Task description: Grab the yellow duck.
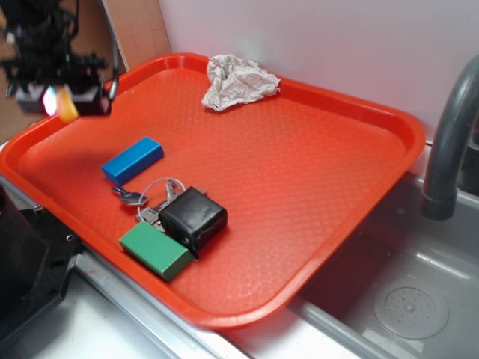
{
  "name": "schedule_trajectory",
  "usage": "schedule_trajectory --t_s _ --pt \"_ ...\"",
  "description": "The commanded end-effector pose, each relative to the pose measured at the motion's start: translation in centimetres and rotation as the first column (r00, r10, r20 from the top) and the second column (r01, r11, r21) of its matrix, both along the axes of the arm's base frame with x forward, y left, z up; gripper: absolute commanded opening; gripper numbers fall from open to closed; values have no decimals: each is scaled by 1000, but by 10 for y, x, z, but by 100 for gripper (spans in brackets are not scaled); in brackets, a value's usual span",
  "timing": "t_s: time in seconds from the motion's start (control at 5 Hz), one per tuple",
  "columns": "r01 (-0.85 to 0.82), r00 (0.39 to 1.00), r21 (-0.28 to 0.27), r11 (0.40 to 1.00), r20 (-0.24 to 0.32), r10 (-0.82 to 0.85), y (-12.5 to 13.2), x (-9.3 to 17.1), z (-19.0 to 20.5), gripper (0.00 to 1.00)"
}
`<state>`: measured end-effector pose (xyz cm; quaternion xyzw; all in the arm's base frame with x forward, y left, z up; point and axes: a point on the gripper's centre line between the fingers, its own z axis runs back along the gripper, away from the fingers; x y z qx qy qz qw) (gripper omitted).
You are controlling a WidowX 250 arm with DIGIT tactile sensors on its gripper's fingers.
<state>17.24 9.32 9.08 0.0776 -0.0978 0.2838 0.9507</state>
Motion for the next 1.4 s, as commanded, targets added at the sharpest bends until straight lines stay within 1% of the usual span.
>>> schedule_trajectory --t_s 0.0,0.2,0.4,0.6,0.8,1.0,1.2 --pt "311 950 -23 950 20 -310 -37 5 95 0" --pt "446 894 -109 888 2 -449 -60 23 115 0" --pt "520 851 -166 838 18 -524 -86 46 123 0" --pt "544 834 -185 818 18 -551 -104 67 124 0" --pt "533 841 -160 831 -1 -541 -114 78 126 0" --pt "505 860 -145 851 7 -510 -115 70 130 0" --pt "496 866 -134 858 -1 -501 -118 58 131 0"
